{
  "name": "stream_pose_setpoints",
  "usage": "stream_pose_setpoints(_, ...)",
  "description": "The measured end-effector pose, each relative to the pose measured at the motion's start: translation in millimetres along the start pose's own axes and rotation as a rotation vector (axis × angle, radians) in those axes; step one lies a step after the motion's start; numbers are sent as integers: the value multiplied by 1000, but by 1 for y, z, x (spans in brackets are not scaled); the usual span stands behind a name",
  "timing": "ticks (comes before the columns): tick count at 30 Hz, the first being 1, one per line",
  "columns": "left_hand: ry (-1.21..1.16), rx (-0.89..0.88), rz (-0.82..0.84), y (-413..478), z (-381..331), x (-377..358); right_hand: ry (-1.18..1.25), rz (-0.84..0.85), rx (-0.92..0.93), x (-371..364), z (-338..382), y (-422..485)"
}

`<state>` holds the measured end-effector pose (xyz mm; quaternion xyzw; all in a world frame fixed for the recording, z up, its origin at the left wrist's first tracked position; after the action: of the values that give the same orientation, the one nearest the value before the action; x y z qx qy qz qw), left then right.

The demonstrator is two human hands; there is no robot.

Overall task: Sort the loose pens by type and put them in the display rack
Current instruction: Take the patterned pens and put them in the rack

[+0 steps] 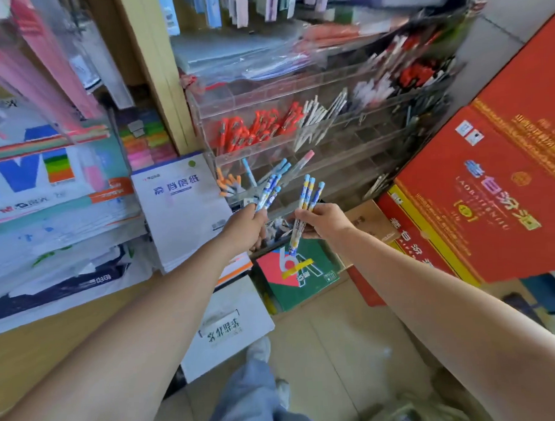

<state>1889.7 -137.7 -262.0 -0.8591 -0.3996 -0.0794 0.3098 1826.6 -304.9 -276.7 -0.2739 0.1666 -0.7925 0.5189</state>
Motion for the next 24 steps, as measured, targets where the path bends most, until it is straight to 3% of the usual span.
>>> stream_pose_setpoints(15, -45, -30, 19, 97, -43, -6, 192, -296, 13, 99, 45, 104)
stream_pose_setpoints(24, -87, 44, -168, 137, -50, -14, 146, -310, 37, 129, 75, 197)
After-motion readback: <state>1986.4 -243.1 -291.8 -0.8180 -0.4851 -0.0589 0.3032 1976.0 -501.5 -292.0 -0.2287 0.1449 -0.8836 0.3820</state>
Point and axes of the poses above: each hand's wrist, its own y-axis towards the middle knuckle, its own x-axis out of the back of the hand, z = x × y, the point moved 9 cm from there along y, towards the middle knuckle, and after that the axes turned 3 degrees about y, right-handed, at the moved point
